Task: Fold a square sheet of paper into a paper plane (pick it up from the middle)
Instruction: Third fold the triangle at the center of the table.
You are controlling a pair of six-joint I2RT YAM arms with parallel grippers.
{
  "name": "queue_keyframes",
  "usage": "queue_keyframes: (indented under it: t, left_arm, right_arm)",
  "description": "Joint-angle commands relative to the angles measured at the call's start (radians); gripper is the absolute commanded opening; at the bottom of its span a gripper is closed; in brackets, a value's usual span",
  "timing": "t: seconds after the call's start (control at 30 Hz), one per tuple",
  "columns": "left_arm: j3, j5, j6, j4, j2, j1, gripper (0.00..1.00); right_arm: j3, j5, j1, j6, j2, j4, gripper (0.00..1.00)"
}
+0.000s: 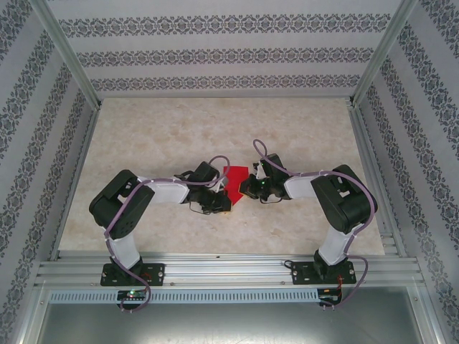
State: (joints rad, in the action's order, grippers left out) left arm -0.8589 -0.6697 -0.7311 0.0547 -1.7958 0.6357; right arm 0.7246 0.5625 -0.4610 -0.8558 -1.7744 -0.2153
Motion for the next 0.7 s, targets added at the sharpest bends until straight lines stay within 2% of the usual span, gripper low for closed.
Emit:
queue_keyframes:
  t: [0.0,0.1,0.43,0.67]
  left_arm:
    - [0.041,0.000,-0.068,0.097,0.009,-0.016,0.06]
    - [0.048,0.008,-0.081,0.121,0.009,-0.019,0.05]
    - [0.132,-0.047,-0.174,0.032,0.110,-0.027,0.05]
    - [0.049,-0.078,-0.174,-0.016,0.166,-0.028,0.09]
  right_arm:
    - [-0.011,-0.084,0.002,0.036,-0.021,0.112,0.06]
    - [-0.007,-0.085,0.002,0.037,-0.026,0.115,0.06]
    - [-0.007,-0.093,0.002,0.042,-0.030,0.124,0.06]
    - [-0.010,-0.097,-0.001,0.038,-0.026,0.122,0.06]
